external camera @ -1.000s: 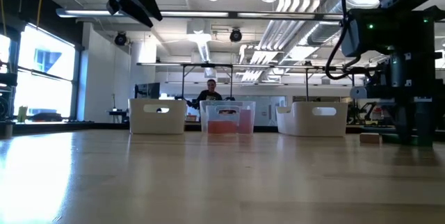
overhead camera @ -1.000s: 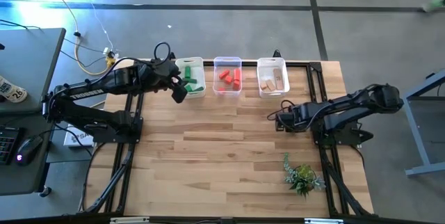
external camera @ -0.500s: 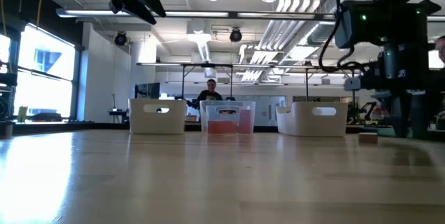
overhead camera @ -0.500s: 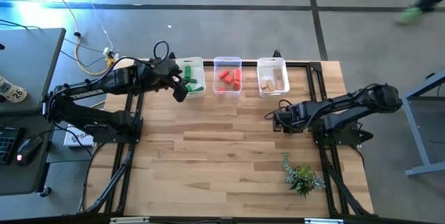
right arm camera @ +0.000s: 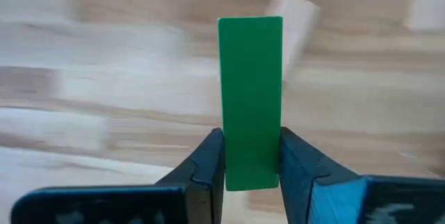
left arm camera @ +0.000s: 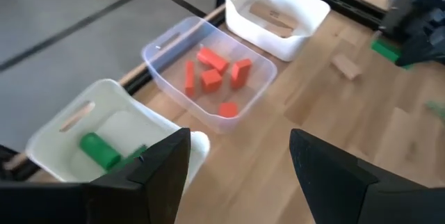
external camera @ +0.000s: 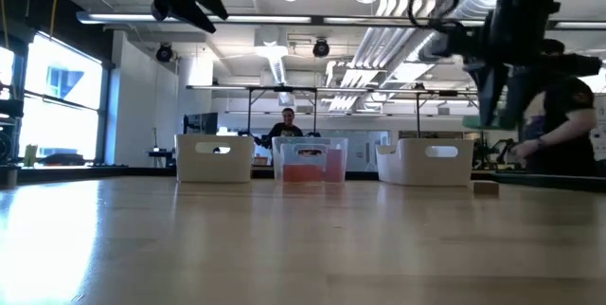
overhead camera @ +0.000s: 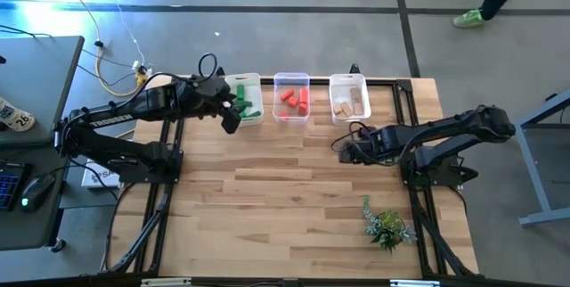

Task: Sort & place blocks by color
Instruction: Put the green block into the left white bin

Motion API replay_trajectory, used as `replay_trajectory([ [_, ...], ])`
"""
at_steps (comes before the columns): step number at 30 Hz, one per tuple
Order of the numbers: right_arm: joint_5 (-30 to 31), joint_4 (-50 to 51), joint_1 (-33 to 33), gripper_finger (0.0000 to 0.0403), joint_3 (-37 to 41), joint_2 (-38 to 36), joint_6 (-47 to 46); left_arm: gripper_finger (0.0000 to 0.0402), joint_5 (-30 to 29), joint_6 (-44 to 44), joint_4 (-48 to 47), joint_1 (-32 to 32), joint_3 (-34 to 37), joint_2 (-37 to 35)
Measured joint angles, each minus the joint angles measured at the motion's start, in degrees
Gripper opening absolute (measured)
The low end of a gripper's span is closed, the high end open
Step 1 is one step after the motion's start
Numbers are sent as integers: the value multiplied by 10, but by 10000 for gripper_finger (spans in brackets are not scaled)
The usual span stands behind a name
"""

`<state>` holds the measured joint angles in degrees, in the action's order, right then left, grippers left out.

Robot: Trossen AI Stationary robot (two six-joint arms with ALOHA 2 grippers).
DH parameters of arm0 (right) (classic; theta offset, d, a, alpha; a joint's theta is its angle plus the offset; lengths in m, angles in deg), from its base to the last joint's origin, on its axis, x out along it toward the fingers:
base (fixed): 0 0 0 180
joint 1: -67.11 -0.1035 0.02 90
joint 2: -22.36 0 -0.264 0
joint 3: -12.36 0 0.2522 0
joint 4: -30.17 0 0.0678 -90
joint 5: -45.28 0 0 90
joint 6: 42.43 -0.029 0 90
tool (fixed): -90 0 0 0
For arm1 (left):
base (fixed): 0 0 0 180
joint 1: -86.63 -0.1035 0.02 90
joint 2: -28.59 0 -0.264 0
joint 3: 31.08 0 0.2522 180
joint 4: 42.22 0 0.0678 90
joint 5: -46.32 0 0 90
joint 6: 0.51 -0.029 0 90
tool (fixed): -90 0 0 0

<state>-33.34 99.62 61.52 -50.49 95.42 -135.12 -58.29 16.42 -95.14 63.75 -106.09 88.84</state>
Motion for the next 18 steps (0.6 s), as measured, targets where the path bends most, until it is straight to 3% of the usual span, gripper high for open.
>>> replay_trajectory([
  [6,83,-12,-30,74,-69,5,17,235,54,25,0,0,0,0],
  [13,135,-52,-26,74,-170,56,154,235,118,63,0,0,0,0],
  [18,153,-55,-5,74,-249,117,271,235,131,111,0,0,0,0],
])
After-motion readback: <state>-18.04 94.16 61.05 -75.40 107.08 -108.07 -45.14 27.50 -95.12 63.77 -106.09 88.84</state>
